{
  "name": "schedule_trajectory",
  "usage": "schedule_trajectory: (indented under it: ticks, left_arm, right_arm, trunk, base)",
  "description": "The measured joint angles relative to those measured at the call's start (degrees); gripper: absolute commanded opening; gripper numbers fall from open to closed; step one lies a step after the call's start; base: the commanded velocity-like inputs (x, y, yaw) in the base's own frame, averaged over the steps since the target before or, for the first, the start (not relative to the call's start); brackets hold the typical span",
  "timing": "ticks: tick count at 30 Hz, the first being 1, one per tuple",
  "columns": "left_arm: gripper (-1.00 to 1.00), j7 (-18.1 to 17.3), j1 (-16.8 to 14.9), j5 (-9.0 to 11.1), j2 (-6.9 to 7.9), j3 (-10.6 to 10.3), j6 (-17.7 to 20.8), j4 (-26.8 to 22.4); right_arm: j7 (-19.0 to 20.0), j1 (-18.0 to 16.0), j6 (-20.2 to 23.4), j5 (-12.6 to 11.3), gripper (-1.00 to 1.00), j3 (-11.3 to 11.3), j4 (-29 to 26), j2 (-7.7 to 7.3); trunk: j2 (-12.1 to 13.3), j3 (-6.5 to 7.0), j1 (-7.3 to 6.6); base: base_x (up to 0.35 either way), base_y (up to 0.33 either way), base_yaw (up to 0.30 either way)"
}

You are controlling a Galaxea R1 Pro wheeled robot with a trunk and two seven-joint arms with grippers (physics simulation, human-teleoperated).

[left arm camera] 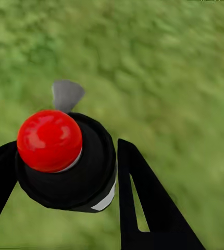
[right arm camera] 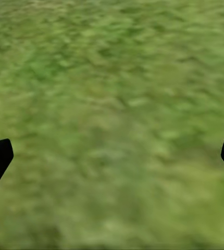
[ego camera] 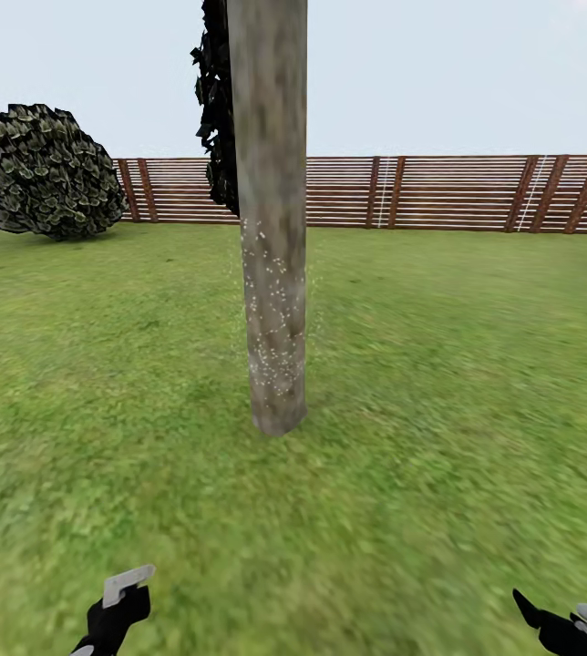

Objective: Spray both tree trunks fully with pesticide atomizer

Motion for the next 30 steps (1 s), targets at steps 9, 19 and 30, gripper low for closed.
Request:
schedule_trajectory:
  ticks: [9,19,30]
  left_arm:
    - [-1.00,-0.09,-0.03,-0.33,-1.17,0.24,0.25,-0.46]
    - [-1.00,-0.04,-0.03,0.00,-3.23,0.46,0.27,-0.02]
    - [-1.00,-0.06,0.01,-0.14,-2.90,0.28,0.25,-0.05]
  right_arm:
    - [0.08,-0.01,0.17,0.00,1.00,0.13,0.03,0.08]
    - [-0.07,0.00,0.13,0.01,1.00,0.09,-0.02,0.18]
    - [-0.10,0.00,0.09,0.01,1.00,0.09,0.04,0.18]
  trunk:
    - [0.00,-0.17,0.00]
    - [0.00,-0.28,0.00]
    - [0.00,-0.28,0.00]
  base:
    - [0.000,0.000,0.105]
    - [0.000,0.000,0.275]
    - [-0.180,0.000,0.280]
